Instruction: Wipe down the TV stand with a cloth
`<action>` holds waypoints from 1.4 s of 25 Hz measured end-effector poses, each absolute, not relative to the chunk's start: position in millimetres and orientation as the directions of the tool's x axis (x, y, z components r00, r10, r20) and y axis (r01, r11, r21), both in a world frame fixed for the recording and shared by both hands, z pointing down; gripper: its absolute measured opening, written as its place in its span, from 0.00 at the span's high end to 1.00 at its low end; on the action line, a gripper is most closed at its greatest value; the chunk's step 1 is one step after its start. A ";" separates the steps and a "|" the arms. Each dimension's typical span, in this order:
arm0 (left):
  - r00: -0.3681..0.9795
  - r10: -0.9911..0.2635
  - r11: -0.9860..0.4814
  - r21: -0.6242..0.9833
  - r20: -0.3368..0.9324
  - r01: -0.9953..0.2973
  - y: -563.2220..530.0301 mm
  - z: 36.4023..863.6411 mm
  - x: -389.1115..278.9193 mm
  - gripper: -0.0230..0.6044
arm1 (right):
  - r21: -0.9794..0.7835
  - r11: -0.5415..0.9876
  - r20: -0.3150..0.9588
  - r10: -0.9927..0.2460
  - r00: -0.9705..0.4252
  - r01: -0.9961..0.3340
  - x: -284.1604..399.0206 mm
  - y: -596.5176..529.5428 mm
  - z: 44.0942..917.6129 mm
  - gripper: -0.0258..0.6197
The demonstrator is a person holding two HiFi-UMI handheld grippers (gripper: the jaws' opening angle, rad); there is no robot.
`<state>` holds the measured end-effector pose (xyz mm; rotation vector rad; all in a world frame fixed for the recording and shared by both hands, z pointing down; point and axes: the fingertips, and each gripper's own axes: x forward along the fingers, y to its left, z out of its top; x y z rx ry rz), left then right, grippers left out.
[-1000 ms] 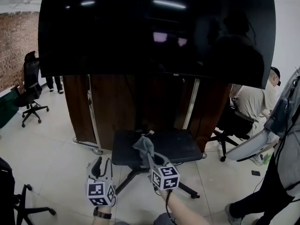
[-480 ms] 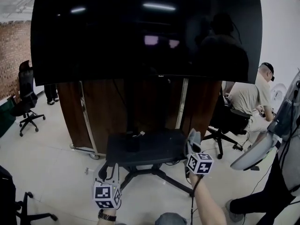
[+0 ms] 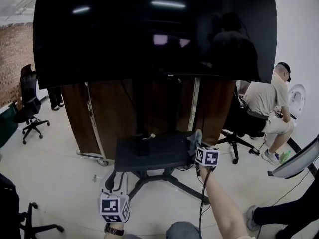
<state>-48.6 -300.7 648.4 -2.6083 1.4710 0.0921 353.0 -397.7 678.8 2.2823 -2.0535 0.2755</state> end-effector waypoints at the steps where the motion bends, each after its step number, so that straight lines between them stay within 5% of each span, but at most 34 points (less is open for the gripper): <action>1: 0.518 -0.847 -0.510 -0.092 -0.124 -0.856 -301.3 649.8 -51.5 0.73 | -0.057 -0.155 0.164 -0.976 0.144 -0.986 375.6 -383.8 676.8 0.92; 5: 0.532 -0.839 -0.525 -0.086 -0.115 -0.847 -305.8 669.2 -51.9 0.73 | 0.011 -0.140 0.092 -0.986 0.141 -0.990 362.4 -325.4 694.8 0.92; 9: 0.572 -0.818 -0.569 -0.068 -0.056 -0.820 -309.4 716.6 -45.3 0.73 | 0.011 0.075 0.119 -0.990 -0.073 -0.997 218.8 -287.0 782.9 0.92; 17: 0.570 -0.821 -0.572 -0.062 0.043 -0.818 -331.5 806.7 -63.0 0.73 | 0.029 0.256 0.066 -0.965 -0.254 -0.966 80.1 -424.1 839.8 0.92; 29: 0.460 -0.877 -0.472 -0.070 0.138 -0.879 -336.4 880.0 -135.3 0.73 | -0.022 0.272 0.414 -0.873 -0.257 -0.962 47.5 -471.9 1082.6 0.92; 35: 0.500 -0.855 -0.512 -0.065 0.138 -0.856 -341.7 881.1 -111.8 0.73 | 0.029 0.086 0.164 -0.983 -0.080 -0.996 165.0 -485.8 985.8 0.92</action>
